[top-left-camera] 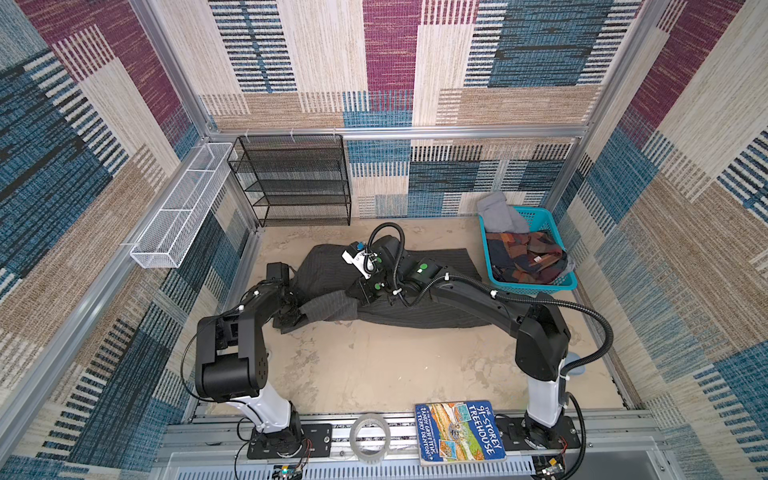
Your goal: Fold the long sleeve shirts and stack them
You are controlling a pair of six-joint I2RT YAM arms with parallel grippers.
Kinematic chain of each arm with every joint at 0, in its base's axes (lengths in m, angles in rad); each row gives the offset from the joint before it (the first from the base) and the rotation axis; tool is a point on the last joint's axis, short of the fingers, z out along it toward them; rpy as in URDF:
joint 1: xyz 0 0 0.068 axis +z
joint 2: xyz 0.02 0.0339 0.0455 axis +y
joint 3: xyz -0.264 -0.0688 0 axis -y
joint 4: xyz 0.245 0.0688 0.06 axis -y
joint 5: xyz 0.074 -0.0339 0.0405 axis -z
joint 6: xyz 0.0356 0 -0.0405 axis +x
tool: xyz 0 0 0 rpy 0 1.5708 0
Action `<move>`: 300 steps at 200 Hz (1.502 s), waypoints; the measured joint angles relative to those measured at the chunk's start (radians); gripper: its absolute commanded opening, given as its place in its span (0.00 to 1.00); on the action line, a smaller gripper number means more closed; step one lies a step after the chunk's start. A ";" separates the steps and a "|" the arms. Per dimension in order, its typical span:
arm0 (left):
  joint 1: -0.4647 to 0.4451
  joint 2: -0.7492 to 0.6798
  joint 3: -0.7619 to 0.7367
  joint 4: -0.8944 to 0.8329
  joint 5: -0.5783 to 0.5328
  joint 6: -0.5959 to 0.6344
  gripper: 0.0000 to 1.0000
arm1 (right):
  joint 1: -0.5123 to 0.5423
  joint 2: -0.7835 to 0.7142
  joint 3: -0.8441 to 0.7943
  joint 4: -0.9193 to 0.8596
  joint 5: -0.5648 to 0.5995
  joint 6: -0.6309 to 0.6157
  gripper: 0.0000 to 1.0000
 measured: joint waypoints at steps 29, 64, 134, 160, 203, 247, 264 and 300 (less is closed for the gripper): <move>-0.006 0.000 0.000 0.000 0.000 0.000 0.13 | -0.035 0.150 0.031 0.026 0.063 0.014 0.10; -0.011 0.000 0.004 0.000 0.000 0.000 0.13 | -0.054 0.289 0.093 -0.010 0.192 0.038 0.35; -0.019 0.000 0.005 -0.001 0.003 0.000 0.13 | 0.027 -0.058 -0.234 -0.018 0.322 0.124 0.53; -0.022 -0.007 0.005 -0.002 0.003 0.000 0.13 | 0.072 -0.104 -0.325 -0.004 0.278 0.195 0.51; -0.022 -0.013 0.005 -0.009 0.003 0.000 0.13 | 0.100 -0.095 -0.405 0.114 0.145 0.306 0.45; -0.024 -0.013 0.005 -0.009 0.002 0.003 0.13 | 0.105 -0.026 -0.410 0.219 0.039 0.367 0.44; -0.024 -0.012 0.005 -0.009 0.002 0.004 0.13 | 0.105 0.005 -0.407 0.238 0.011 0.380 0.44; -0.024 -0.012 0.005 -0.010 0.000 0.010 0.13 | 0.105 0.045 -0.396 0.251 -0.021 0.404 0.44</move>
